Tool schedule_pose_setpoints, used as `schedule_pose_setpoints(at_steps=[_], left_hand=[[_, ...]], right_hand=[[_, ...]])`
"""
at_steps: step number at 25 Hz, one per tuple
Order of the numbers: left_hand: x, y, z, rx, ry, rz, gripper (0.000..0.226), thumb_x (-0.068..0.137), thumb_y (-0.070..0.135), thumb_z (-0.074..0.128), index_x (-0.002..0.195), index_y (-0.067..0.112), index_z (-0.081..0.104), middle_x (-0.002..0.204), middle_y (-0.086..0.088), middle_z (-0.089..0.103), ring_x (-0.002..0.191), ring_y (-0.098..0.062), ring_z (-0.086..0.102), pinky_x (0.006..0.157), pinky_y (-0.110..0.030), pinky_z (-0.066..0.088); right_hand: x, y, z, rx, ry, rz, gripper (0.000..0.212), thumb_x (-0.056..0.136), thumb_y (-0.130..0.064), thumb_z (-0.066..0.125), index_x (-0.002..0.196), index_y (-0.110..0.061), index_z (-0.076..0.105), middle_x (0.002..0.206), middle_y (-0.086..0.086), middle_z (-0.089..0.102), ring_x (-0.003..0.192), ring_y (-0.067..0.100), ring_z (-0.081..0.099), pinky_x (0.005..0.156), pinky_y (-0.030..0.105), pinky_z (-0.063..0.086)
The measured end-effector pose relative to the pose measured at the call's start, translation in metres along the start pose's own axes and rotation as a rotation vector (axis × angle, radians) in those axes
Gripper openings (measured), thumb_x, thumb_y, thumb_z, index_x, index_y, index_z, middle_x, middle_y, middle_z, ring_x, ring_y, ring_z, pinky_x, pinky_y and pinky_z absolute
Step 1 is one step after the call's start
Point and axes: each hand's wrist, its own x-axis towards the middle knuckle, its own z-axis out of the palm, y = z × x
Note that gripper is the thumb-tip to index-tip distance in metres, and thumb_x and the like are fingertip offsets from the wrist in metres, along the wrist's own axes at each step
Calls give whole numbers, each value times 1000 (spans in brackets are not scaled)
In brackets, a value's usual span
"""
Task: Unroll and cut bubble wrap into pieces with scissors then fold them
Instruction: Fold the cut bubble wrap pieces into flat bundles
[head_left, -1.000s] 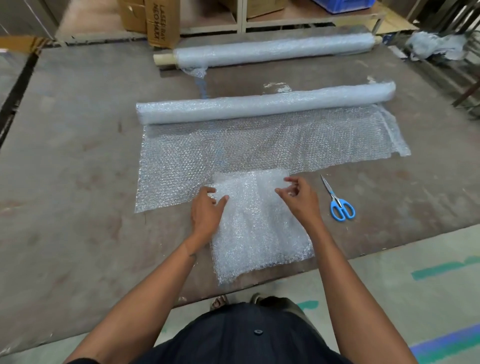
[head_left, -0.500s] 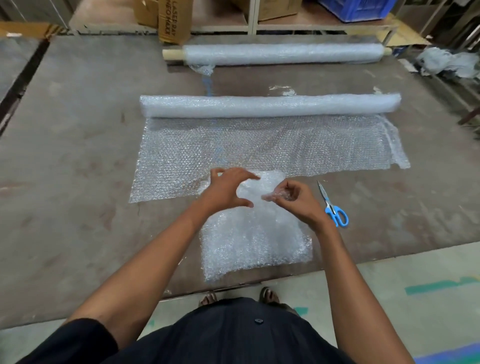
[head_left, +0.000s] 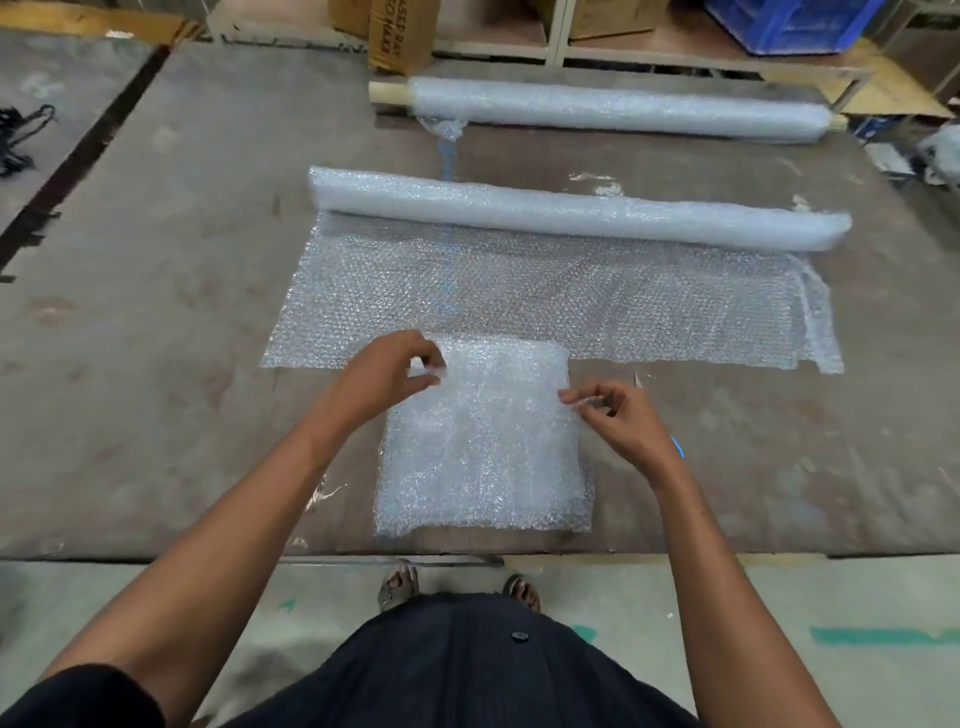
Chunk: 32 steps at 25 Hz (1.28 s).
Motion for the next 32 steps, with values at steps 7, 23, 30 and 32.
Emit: schedule_pose_setpoints(at_steps=[7, 23, 30, 32], left_hand=[[-72, 3, 30, -76, -14, -26, 26, 88, 13, 85, 92, 38, 78, 93, 18, 60, 72, -6, 53, 60, -16, 38], [-134, 29, 44, -230, 40, -176, 38, 77, -13, 83, 95, 21, 83, 98, 7, 71, 90, -7, 67, 76, -18, 52], [-134, 26, 51, -141, -37, -80, 37, 81, 3, 88, 96, 36, 79, 99, 15, 65, 82, -9, 64, 69, -26, 53], [-132, 22, 54, -91, -59, -12, 31, 85, 6, 86, 98, 33, 78, 100, 14, 62, 84, -1, 61, 72, -13, 48]], right_hand=[[-40, 21, 17, -54, -86, -43, 38, 86, 11, 59, 83, -20, 80, 110, -12, 80, 119, 6, 70, 104, 43, 56], [-89, 58, 32, -595, 161, -592, 43, 79, 12, 77, 116, -9, 74, 114, 10, 63, 118, 27, 63, 95, 33, 53], [-88, 46, 46, -345, 359, -347, 48, 69, 28, 69, 99, -8, 77, 110, -3, 58, 100, 18, 63, 87, 27, 55], [-84, 50, 46, -317, 350, -358, 52, 62, 33, 64, 95, -5, 77, 109, 0, 62, 104, 20, 66, 88, 36, 58]])
